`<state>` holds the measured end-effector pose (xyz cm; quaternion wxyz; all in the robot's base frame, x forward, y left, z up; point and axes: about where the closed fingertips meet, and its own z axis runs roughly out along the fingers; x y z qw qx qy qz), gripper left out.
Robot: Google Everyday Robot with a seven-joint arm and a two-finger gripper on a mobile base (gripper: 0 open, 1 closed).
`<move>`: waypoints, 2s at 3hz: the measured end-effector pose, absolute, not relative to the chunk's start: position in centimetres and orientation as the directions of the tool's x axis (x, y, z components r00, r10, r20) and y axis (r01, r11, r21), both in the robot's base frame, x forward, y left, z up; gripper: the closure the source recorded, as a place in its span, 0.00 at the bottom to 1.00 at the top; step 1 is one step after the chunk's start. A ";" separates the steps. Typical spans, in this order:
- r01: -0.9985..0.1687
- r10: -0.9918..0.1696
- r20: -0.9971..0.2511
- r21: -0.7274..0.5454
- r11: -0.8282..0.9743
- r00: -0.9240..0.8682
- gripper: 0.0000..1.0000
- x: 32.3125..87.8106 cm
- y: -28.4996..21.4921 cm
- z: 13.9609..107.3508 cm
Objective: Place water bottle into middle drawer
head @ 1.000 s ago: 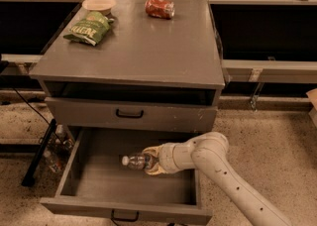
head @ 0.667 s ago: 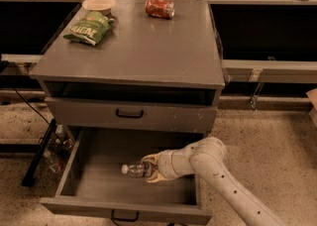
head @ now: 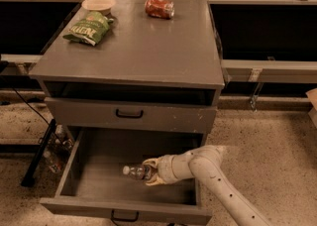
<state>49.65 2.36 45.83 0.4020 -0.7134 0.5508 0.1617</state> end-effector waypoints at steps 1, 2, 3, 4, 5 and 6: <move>-0.931 -0.639 -0.705 -0.361 -0.047 0.306 1.00 49.9 2.8 43.5; -0.944 -0.612 -0.736 -0.324 -0.055 0.288 1.00 49.5 3.4 41.2; -0.944 -0.613 -0.736 -0.324 -0.055 0.288 1.00 49.5 3.4 41.2; -0.943 -0.667 -0.686 -0.323 -0.078 0.290 1.00 49.6 3.7 40.5; -0.952 -0.713 -0.646 -0.289 -0.102 0.272 1.00 49.5 4.2 38.3; -0.958 -0.741 -0.619 -0.264 -0.116 0.260 1.00 49.3 4.5 37.2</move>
Offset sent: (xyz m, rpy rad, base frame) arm -0.0008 0.0107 -0.0451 0.0533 0.0714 0.0033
